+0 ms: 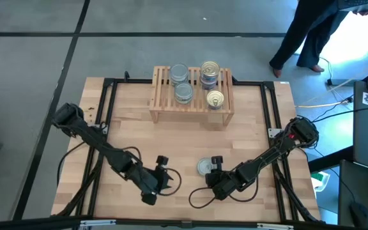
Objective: Stack canned seafood by type on shelf
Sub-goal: Stack the green white tuna can on top of the green white tuna can on the shelf
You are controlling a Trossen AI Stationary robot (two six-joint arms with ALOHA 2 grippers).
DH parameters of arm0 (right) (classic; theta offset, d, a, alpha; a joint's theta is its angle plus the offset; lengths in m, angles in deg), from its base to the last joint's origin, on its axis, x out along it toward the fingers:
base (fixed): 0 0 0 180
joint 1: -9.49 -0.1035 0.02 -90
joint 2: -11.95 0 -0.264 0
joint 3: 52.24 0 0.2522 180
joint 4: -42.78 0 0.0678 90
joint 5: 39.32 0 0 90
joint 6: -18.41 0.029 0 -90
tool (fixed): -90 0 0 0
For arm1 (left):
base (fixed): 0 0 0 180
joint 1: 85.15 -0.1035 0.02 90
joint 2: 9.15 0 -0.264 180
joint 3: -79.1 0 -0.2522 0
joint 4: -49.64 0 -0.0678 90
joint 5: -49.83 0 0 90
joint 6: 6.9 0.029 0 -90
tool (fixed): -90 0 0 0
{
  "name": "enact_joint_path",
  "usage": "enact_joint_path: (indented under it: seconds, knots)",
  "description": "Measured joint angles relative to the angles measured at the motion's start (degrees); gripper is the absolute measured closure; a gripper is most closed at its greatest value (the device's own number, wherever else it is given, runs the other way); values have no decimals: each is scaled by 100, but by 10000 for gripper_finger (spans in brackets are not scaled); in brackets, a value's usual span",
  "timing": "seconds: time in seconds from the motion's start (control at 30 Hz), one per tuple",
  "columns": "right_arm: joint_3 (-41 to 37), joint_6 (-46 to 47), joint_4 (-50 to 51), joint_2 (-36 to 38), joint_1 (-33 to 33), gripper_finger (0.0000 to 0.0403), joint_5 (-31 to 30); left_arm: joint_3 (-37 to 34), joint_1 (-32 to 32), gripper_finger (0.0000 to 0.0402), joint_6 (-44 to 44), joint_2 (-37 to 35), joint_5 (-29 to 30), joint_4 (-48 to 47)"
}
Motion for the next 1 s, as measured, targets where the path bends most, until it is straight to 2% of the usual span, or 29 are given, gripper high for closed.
enact_joint_path:
  seconds: [0.33,0.53,0.8,1.0]
  knots:
    - [241,2,233,41,-2,402,257,-2,-314,270,1123,922,70,1209]
    - [274,0,210,41,-7,402,281,-2,-597,267,1185,1284,69,1720]
    - [284,0,189,43,-4,402,265,-4,-866,231,1096,1513,66,1881]
    - [286,-20,189,48,0,381,370,-4,-886,232,1192,1509,66,2196]
